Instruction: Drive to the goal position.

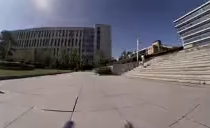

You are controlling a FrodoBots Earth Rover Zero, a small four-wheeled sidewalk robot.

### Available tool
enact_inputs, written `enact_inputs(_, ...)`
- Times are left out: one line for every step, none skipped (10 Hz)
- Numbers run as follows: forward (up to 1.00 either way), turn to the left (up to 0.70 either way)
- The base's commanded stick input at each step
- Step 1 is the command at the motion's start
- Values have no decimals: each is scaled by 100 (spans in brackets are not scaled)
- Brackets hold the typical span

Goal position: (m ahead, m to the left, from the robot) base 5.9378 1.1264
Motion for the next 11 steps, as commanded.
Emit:
enact_inputs(100,0)
enact_inputs(100,0)
enact_inputs(100,0)
enact_inputs(100,0)
enact_inputs(100,0)
enact_inputs(100,0)
enact_inputs(100,0)
enact_inputs(100,0)
enact_inputs(100,0)
enact_inputs(100,0)
enact_inputs(100,0)
